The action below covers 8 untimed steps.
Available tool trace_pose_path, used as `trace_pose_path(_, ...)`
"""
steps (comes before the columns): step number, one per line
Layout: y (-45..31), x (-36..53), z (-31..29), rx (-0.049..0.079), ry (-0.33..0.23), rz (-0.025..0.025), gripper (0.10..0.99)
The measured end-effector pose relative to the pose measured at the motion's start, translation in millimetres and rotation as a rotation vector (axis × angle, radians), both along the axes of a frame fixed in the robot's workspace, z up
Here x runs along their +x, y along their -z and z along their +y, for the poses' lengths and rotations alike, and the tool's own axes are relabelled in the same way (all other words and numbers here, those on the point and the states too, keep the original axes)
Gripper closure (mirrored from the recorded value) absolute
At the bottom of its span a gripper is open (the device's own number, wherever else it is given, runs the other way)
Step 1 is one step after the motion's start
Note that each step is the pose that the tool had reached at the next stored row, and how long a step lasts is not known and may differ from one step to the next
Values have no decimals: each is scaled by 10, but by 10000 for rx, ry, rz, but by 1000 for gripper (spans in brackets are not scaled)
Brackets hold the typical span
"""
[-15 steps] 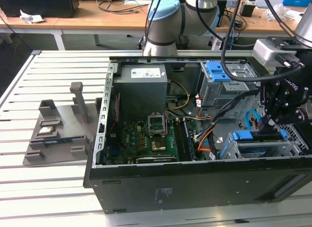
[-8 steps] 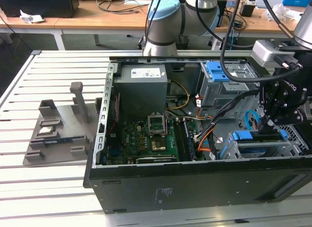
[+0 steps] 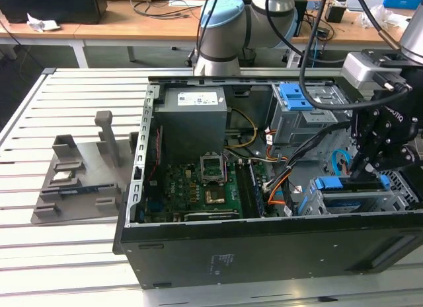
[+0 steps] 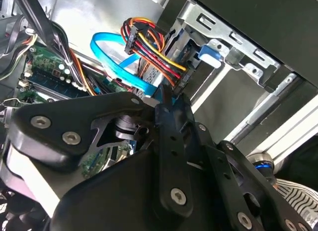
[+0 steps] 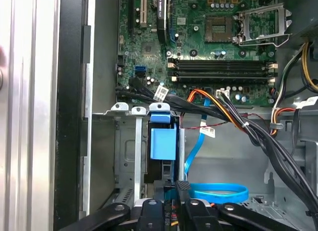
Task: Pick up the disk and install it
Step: 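Insert the second disk wire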
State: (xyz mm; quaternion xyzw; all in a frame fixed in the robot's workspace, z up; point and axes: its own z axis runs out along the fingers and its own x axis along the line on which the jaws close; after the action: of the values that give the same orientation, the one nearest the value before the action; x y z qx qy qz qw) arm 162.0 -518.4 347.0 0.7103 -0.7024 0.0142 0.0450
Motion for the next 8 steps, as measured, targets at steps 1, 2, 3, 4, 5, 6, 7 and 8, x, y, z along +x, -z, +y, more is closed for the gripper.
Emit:
trace_pose_path(1, -42, 0, 1, -1, 0, -1, 847)
trace_pose_path(2, -87, 0, 5, 0, 0, 0, 847)
trace_pose_path(3, -131, 0, 12, 0, 0, 0, 847)
trace_pose_path(4, -168, -1, 19, 0, 0, -1, 847)
trace_pose_path(5, -244, 0, 34, -2, 0, 0, 863)
trace_pose_path(6, -336, 0, 45, 0, 0, 0, 925)
trace_pose_path(7, -400, 0, 53, -1, 0, -1, 925)
trace_pose_path(8, -444, 0, 58, -3, 0, -1, 984)
